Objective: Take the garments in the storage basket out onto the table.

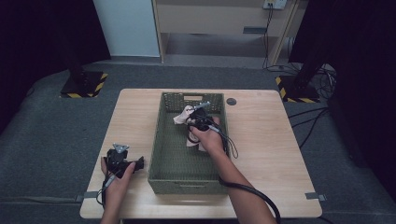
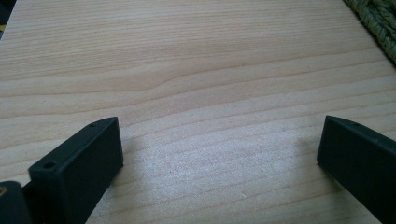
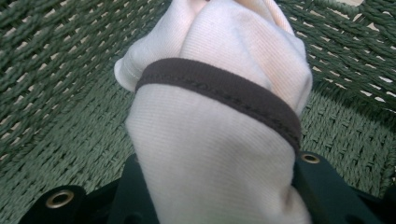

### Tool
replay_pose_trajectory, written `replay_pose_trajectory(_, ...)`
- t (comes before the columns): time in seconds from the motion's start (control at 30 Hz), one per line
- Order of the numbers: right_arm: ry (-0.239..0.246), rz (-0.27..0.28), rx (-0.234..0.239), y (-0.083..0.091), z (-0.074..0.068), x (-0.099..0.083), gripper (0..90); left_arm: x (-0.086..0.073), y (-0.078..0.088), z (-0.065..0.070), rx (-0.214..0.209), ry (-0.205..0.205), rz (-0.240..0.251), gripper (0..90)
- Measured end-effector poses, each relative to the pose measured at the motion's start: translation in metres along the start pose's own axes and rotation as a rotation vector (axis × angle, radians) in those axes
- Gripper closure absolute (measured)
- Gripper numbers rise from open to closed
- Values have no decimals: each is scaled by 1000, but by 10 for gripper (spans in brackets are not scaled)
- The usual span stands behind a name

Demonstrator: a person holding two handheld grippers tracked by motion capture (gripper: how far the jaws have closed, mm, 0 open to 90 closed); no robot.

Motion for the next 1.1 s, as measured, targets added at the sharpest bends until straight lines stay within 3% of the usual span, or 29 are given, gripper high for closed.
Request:
replay_pose_trajectory(0.37, 25, 30, -31, 25, 5, 2, 610, 0, 0, 0, 0, 0, 0, 0)
replay_pose_trajectory(1.1, 21, 65, -6, 62, 2, 11, 609, 0, 0, 0, 0, 0, 0, 0)
Point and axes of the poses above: each handheld gripper's, and its own axes: y roughly backward along the jaws, x roughly out of its top, z roughly to its right, the point moved 7 cm from there along -y, roughly forward along the jaws, and after that the axes turned 1 degree about x, right-handed, at the moved point
